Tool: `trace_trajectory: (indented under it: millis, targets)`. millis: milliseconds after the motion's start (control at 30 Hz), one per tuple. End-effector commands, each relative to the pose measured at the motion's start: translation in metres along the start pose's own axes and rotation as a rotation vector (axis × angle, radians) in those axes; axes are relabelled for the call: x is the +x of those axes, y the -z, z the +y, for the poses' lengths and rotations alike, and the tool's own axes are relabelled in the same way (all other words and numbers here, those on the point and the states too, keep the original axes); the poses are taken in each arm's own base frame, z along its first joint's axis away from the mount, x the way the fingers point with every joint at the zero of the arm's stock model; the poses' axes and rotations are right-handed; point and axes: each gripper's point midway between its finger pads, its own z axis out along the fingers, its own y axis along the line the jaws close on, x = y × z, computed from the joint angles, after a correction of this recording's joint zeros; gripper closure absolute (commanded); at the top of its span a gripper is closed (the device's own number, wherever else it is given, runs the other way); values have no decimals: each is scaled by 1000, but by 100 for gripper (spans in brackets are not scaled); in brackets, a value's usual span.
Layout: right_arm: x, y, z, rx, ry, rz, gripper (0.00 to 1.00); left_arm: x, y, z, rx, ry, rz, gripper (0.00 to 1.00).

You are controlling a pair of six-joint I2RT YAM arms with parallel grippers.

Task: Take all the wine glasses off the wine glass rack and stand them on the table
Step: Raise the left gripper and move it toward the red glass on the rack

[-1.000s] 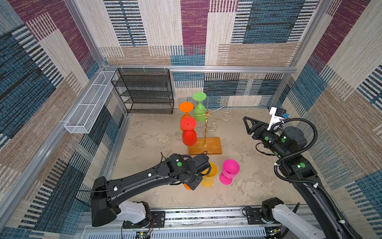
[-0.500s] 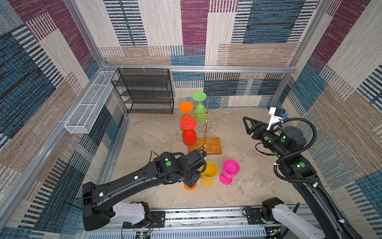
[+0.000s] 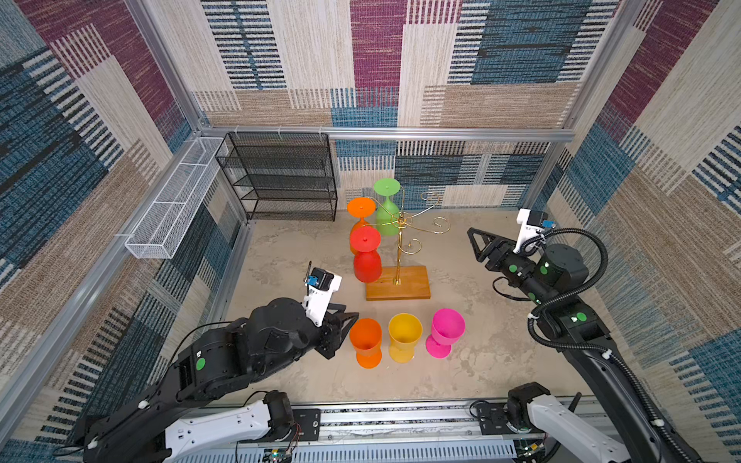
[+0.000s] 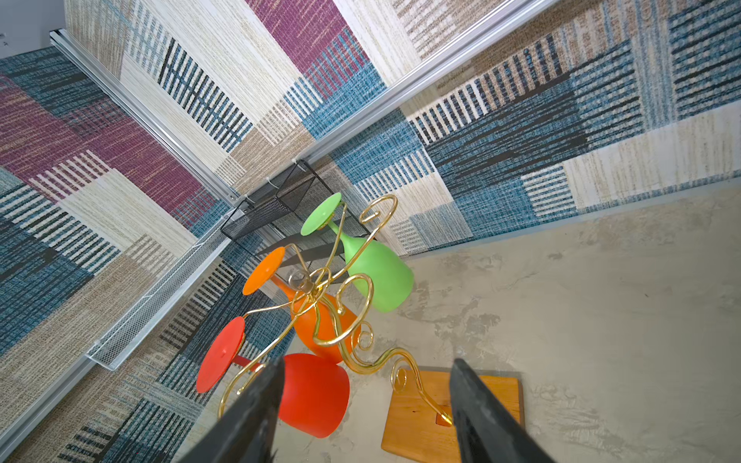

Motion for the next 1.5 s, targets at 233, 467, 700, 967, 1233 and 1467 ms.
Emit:
trace_trajectory:
  millis: [233, 467, 700, 967, 1233, 1467]
  targets:
    - [-3, 4, 5, -30, 10, -26, 33, -60, 3, -5, 74, 231, -287, 61]
    - [-6, 6, 7, -29, 20, -35, 33, -80, -12, 8, 190, 419, -328, 64]
    - [-6, 9, 6, -24, 23, -44, 33, -91, -47, 41, 321, 650, -343, 67]
    - [-7, 10, 2, -5, 36, -49, 33, -93, -62, 74, 374, 778, -359, 67]
    - [-4, 7, 1, -10, 29, -41, 33, -92, -77, 84, 363, 786, -345, 67]
    - [-5, 9, 1, -4, 35, -47, 33, -90, -76, 88, 344, 781, -339, 68]
